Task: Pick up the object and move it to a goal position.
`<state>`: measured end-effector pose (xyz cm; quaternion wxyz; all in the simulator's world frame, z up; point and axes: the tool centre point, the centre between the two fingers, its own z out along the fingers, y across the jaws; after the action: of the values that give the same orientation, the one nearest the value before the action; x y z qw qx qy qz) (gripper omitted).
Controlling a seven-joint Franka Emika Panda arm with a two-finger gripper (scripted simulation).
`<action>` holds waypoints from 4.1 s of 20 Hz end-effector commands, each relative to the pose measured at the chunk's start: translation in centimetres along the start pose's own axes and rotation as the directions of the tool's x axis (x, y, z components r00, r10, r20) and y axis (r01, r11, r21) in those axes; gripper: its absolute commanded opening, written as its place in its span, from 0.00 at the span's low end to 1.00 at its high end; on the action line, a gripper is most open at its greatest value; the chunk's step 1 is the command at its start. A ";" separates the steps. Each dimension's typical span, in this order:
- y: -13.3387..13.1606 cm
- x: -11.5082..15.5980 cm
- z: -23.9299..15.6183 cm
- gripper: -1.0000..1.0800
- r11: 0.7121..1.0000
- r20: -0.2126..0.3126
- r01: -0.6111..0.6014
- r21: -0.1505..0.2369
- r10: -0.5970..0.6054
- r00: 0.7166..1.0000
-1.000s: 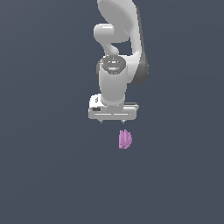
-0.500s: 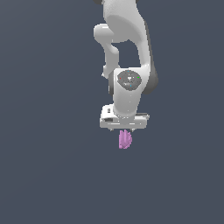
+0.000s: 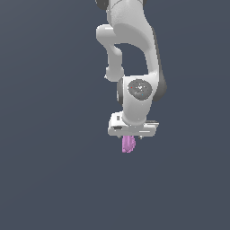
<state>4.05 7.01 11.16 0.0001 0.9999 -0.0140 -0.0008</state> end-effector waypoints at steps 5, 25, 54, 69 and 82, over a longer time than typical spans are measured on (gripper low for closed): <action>0.0 0.0 1.4 0.96 1.000 0.000 -0.001 0.000 0.001 1.000; -0.1 0.1 5.0 0.00 1.000 -0.002 -0.002 0.000 0.002 1.000; -4.0 1.9 -14.8 0.00 1.000 -0.002 -0.002 0.000 0.002 1.000; -6.5 3.5 -26.7 0.00 1.000 -0.002 -0.002 0.000 0.002 1.000; -7.0 4.0 -29.1 0.00 1.000 -0.002 -0.002 0.000 0.002 1.000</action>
<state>8.30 13.87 40.12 0.0000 0.9999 -0.0152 0.0000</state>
